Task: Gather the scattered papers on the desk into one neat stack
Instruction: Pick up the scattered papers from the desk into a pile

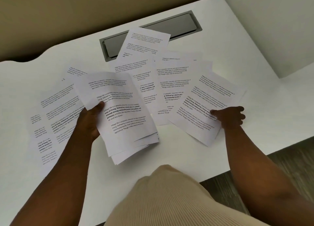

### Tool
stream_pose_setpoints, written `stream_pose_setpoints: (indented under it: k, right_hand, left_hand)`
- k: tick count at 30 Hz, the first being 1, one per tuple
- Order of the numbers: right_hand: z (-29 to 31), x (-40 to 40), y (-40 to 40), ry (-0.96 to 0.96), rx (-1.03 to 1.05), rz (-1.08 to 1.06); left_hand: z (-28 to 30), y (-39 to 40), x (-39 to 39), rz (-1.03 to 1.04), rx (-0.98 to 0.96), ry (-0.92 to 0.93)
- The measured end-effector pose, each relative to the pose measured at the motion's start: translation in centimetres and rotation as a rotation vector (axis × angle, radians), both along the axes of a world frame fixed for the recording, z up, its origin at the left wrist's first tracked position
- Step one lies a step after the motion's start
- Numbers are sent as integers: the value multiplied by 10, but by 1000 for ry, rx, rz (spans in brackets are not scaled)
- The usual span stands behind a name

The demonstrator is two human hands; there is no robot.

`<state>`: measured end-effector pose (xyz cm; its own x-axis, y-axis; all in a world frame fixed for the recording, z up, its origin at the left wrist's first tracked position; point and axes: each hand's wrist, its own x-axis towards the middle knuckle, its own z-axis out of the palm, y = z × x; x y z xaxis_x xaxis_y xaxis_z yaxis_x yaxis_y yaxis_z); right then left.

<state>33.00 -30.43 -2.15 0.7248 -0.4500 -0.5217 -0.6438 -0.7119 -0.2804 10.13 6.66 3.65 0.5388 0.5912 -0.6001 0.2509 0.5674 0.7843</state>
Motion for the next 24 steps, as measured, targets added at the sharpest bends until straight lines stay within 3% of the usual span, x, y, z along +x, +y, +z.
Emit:
stream_pose_setpoints:
  k: [5,11,15,19,24]
  right_hand:
    - [0,2,0,-30,97,-10]
    - [11,-4,7,-439,185,238]
    - [41,3,20,-559,385,311]
    - [72,13,35,-502,787,199]
    - [86,12,68,-218,1190,194]
  left_hand:
    - [-11,8,-10,20,151,107]
    - [-17,8,-20,-19,412,320]
    - [-20,9,-24,-30,405,368]
    - [-14,11,-26,-6,248,286]
    - [-6,14,-22,-23,107,140]
